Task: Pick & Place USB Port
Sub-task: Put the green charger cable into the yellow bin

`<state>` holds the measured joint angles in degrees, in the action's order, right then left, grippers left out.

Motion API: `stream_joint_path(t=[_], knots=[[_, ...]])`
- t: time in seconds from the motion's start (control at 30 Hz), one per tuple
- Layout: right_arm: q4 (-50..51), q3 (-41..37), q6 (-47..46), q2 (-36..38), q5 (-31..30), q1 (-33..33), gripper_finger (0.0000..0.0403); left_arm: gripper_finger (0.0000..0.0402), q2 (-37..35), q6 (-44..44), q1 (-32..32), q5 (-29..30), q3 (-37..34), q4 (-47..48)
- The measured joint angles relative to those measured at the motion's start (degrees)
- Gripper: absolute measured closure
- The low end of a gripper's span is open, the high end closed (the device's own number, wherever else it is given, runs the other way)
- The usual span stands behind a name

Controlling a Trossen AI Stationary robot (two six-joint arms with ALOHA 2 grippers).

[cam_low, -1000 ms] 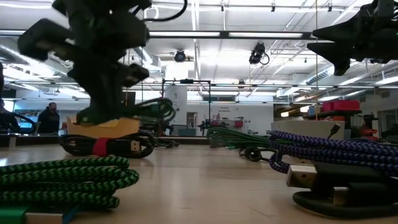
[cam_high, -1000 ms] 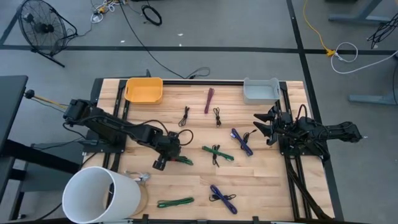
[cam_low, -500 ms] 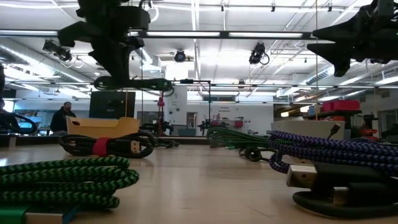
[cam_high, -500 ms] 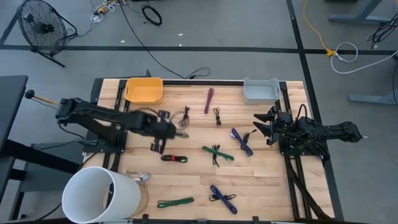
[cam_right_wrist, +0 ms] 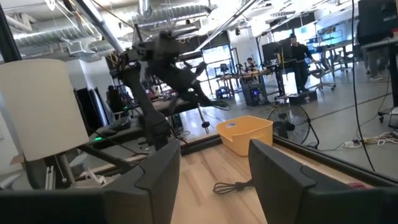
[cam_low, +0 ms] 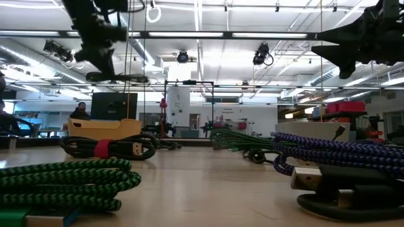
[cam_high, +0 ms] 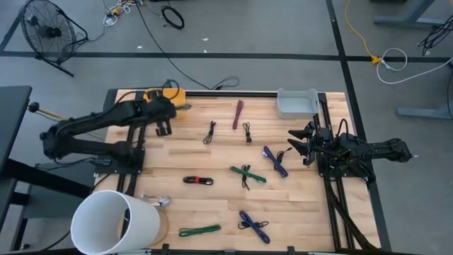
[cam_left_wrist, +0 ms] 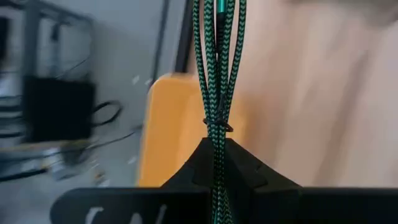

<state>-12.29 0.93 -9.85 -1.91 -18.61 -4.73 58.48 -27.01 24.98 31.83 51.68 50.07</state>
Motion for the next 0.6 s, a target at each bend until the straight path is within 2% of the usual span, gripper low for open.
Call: stream_joint_path(t=[0.07, 0.17, 0.27, 0.47, 0.6], knots=[[0.02, 0.0, -0.17, 0.0, 0.01, 0.0, 0.0211, 0.0385, 0.85, -3.68, 4.53, 1.06, -1.01, -1.9], [0.04, 0.0, -0.19, 0.0, 0.0, 0.0, 0.0211, 0.0385, 1.78, -6.78, 10.95, -3.23, -2.77, -5.53], [0.04, 0.0, -0.19, 0.0, 0.0, 0.01, 0.0211, 0.0385, 2.5, -9.48, 15.46, -3.92, -4.28, -9.95], [0.09, 0.01, -0.19, -0.01, 0.01, 0.01, 0.0211, 0.0385, 4.08, -12.47, 18.07, -1.77, -4.48, -11.51], [0.52, 0.0, -0.19, -0.02, 0.02, 0.02, 0.0211, 0.0385, 4.15, -10.57, 17.82, -5.56, -4.48, -11.43]])
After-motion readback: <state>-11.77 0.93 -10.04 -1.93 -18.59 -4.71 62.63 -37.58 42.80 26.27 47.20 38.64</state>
